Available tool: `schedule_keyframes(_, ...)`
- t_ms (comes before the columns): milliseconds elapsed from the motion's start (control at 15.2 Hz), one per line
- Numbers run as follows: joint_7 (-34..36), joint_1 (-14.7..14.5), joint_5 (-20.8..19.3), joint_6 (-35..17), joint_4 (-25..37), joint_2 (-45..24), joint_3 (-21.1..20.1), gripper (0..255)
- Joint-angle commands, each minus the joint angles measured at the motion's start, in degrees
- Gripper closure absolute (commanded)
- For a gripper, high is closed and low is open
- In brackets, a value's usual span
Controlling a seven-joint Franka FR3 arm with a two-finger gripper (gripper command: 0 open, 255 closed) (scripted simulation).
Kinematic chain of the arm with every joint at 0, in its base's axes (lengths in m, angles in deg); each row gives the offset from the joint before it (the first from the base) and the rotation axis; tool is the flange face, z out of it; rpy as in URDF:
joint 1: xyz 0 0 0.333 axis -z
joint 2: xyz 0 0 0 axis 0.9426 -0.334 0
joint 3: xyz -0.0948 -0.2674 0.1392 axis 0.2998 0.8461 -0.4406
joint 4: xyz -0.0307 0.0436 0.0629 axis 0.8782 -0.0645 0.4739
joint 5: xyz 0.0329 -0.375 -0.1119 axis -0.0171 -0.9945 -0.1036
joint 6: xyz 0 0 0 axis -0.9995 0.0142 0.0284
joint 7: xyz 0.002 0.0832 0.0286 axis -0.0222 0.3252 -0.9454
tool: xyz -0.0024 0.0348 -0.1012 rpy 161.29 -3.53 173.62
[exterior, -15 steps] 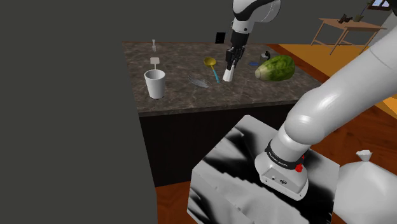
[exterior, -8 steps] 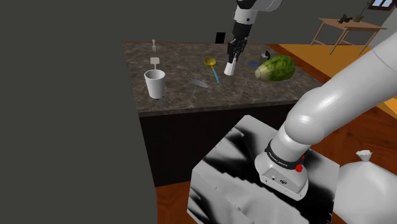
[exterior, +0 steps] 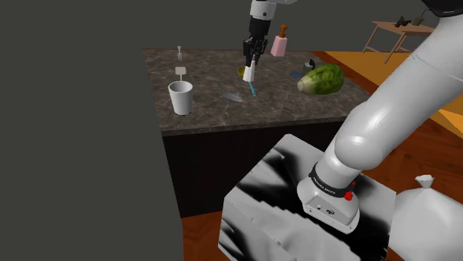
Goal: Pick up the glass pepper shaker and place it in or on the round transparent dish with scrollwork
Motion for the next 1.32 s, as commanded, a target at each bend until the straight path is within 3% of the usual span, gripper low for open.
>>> schedule_keyframes(0,1.73,-1.14,1.17,0.52,3.34,-2.82,-1.08,255)
schedule_keyframes(198,4.09,-2.68,2.93,1.99,10.12,-8.15,-2.5,255)
schedule_keyframes(1254,2.24,-2.64,4.42,-9.82,1.46,-11.54,-2.43,255)
